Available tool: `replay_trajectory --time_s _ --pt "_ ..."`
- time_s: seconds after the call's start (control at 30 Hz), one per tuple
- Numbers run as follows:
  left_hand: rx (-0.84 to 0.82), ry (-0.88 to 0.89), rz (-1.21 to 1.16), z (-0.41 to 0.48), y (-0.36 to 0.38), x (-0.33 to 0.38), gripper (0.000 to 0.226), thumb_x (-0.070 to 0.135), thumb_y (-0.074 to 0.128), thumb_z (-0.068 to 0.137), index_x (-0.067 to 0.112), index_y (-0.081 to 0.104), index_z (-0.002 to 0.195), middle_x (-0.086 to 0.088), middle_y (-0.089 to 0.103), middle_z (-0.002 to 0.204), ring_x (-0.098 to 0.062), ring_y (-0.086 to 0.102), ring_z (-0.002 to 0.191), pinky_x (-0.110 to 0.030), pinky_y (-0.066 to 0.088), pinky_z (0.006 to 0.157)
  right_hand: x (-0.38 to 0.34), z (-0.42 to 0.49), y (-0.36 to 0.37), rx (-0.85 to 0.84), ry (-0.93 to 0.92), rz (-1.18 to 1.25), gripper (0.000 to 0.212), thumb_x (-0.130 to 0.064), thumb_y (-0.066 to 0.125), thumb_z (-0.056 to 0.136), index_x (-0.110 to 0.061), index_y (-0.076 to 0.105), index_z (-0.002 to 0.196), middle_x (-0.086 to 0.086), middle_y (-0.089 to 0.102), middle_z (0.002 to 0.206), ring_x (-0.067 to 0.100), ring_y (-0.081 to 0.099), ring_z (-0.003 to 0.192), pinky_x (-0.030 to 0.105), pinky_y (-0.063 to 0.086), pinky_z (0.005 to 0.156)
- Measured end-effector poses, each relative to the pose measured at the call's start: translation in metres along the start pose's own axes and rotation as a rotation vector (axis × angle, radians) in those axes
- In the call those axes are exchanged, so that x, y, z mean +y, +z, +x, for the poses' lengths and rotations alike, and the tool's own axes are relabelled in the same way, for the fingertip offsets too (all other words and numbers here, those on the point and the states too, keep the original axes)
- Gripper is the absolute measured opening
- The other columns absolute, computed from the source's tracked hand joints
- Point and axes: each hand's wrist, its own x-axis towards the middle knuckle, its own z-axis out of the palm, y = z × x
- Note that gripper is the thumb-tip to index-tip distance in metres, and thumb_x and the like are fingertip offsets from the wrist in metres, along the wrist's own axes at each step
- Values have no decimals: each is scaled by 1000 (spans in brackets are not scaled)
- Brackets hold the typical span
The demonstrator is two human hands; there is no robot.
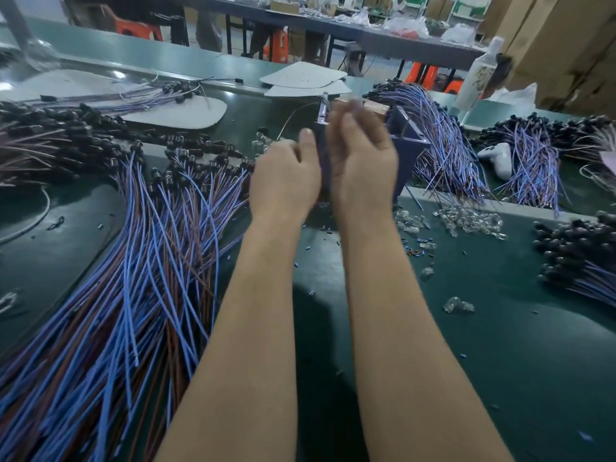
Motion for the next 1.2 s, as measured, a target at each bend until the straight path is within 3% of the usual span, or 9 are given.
replay_trajectory --time_s 0.1,0.2,0.27,0.4,0.53,0.63,0.83,0.97,1.2 --pt "-320 103 -96 -11 11 11 39 33 40 101 15 62 74 0 63 65 -18 64 71 -28 47 72 -41 7 -19 102 -127 181 17 11 45 92 -2 55 91 13 59 90 18 60 79 24 55 73" --pt "-387 244 -197 -22 30 25 30 25 47 99 11 66 79 11 50 55 -1 47 52 -21 37 58 -71 7 -46 204 -212 186 13 8 48 93 0 51 102 14 62 87 19 62 76 25 55 73" --pt "-371 315 -232 -27 45 37 26 22 50 97 8 67 84 11 49 58 -3 43 54 -21 34 56 -82 2 -69 231 -210 -16 15 -5 52 95 -5 54 110 5 65 82 13 61 73 23 53 71" --pt "-389 374 -228 -39 77 57 18 15 52 95 11 69 98 4 61 73 -12 54 67 -22 41 65 -80 -12 -108 201 -263 -613 17 -20 51 97 -15 65 89 -12 58 65 3 43 54 16 36 52" --pt "-397 326 -111 -49 101 44 18 17 53 94 14 69 101 -2 70 92 -20 63 87 -28 47 80 -76 -10 -134 416 -327 -543 22 -15 50 98 -11 58 78 -12 50 49 1 40 42 15 36 44" --pt "-414 230 -57 -45 106 23 14 20 55 93 15 67 94 0 69 85 -18 60 78 -28 47 74 -78 -5 -146 616 -314 -365 23 -17 53 97 -14 57 74 -8 55 51 2 48 41 15 42 45" --pt "-334 191 -178 -45 109 14 9 14 56 92 18 63 89 16 57 70 0 53 65 -5 36 58 -50 -4 -139 307 -106 -547 22 -7 56 93 -10 58 72 2 60 64 13 56 60 21 50 59" --pt "-315 166 -158 -48 112 11 10 18 57 91 16 67 92 7 63 77 -12 59 76 -20 43 70 -42 -5 -141 322 -187 -796 24 -10 57 93 -13 56 69 5 59 67 16 56 63 30 49 64" --pt "-290 -11 -50 -40 110 -1 13 20 55 93 16 67 95 3 61 85 -16 55 82 -22 38 73 -57 -1 -151 599 -212 -321 19 -10 59 92 -13 55 74 -4 59 58 1 54 47 13 48 51"
